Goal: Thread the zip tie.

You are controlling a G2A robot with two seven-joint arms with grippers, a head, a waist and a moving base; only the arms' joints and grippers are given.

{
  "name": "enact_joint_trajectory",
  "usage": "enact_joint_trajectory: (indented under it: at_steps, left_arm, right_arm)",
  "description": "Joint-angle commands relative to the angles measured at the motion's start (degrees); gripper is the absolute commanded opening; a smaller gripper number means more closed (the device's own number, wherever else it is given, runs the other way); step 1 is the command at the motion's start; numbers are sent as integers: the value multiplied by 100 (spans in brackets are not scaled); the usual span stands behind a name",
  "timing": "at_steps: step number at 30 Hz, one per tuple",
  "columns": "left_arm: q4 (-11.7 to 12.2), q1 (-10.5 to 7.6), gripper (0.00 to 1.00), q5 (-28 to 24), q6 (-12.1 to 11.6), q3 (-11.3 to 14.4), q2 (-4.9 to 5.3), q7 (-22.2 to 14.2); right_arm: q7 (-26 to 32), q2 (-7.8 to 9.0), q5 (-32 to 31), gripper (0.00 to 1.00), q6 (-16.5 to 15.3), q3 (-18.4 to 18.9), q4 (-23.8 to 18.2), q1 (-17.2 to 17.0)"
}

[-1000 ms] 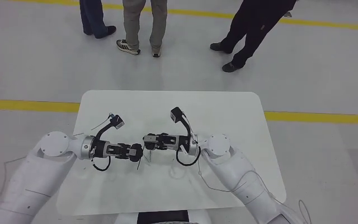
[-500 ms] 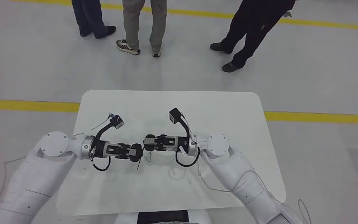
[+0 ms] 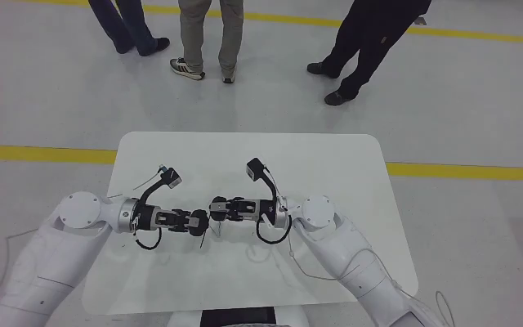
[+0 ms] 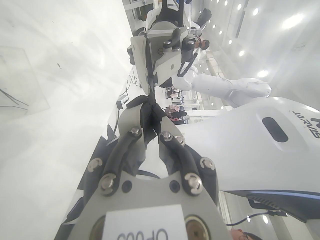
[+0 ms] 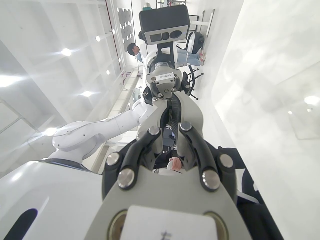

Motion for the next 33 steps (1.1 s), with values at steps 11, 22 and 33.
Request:
enact_joint_trajectory:
  at_steps: [11, 22, 33]
  left_arm:
    - [-19, 43, 100, -5, 2, -10, 6, 246]
    - [29, 189, 100, -220, 0, -120, 16, 746]
    - [32, 328, 100, -512, 0, -3, -94, 1604]
  right_arm:
    - [-220, 59, -60, 0, -1, 241, -76, -141]
    - [-784, 88, 20, 0, 87, 463, -172, -375]
    - [-1481, 47, 303, 0, -117, 510, -386, -629]
